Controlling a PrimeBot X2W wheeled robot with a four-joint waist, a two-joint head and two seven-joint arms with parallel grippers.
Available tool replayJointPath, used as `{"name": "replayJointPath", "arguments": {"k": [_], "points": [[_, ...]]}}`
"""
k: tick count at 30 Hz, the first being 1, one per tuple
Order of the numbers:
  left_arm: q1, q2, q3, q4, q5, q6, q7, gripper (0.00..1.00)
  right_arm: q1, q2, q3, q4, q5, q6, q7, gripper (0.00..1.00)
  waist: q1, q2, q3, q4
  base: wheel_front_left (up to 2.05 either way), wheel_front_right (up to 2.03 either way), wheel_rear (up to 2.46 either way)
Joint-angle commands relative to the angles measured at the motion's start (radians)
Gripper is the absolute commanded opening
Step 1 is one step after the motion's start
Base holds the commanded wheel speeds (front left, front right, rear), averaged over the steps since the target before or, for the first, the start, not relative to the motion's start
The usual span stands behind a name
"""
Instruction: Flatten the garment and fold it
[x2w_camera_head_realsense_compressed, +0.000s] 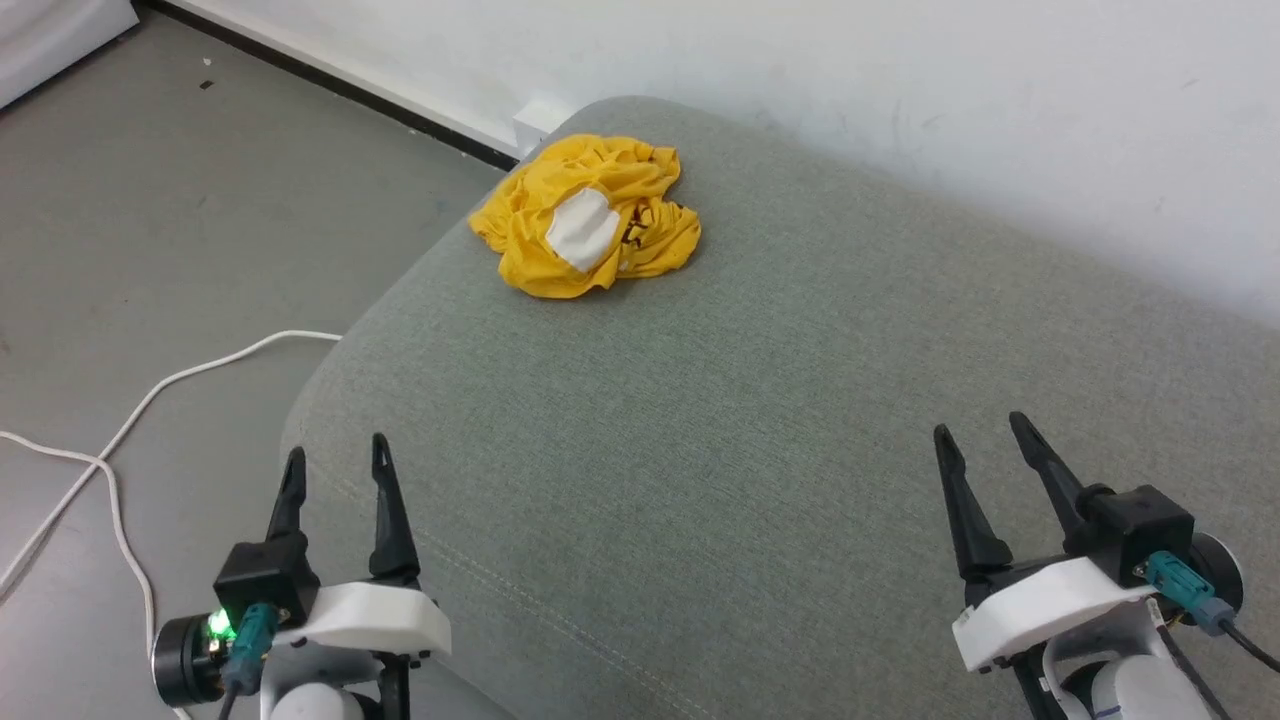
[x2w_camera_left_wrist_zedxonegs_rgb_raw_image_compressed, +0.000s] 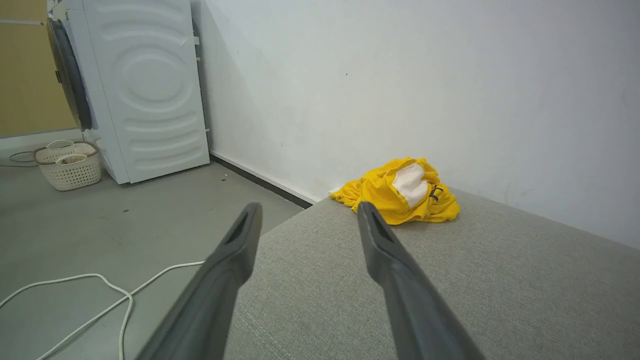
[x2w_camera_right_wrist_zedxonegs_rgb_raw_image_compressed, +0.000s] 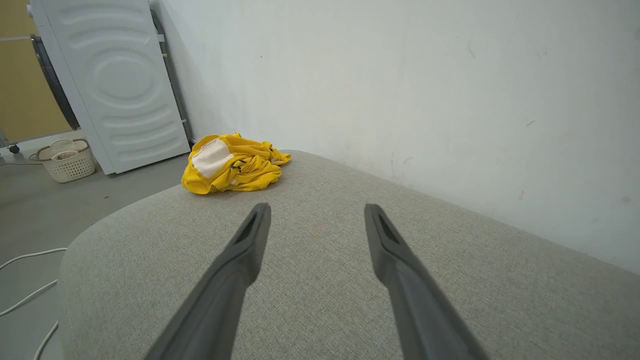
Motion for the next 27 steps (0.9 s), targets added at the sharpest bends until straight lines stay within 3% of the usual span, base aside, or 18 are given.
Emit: {"name": "replayJointPath", "arguments": {"k": [1, 7, 13, 21, 27], "points": [[-0.023, -0.004, 0.009, -0.003, -0.018, -0.003, -0.005, 1.0, -0.019, 0.003, -0.002, -0.001, 0.004, -0.002, -0.003, 1.0, 0.0001, 0.0, 0.006, -0.002, 0.0, 0.0, 0.0], [-0.125, 0.014, 0.037, 0.015, -0.051, -0.035, -0.005, 1.0, -0.051, 0.003, 0.015, -0.02, -0.015, -0.002, 0.015, 1.0, 0.0001, 0.0, 0.075, -0.05, 0.0, 0.0, 0.0], [-0.379, 0.056, 0.06, 0.133, -0.111, -0.081, 0.065, 1.0, -0.116, 0.003, 0.042, -0.071, -0.056, -0.002, 0.051, 1.0, 0.0001, 0.0, 0.243, -0.152, 0.0, 0.0, 0.0], [-0.713, 0.169, 0.116, 0.3, -0.2, -0.121, 0.285, 1.0, -0.218, 0.0, 0.08, -0.103, -0.097, -0.002, 0.065, 1.0, 0.0001, 0.0, 0.471, -0.335, 0.0, 0.0, 0.0], [-0.836, 0.265, 0.131, 0.376, -0.213, -0.125, 0.447, 1.0, -0.265, -0.001, 0.082, -0.11, -0.095, -0.002, 0.048, 1.0, 0.0001, 0.0, 0.57, -0.433, 0.0, 0.0, 0.0]]}}
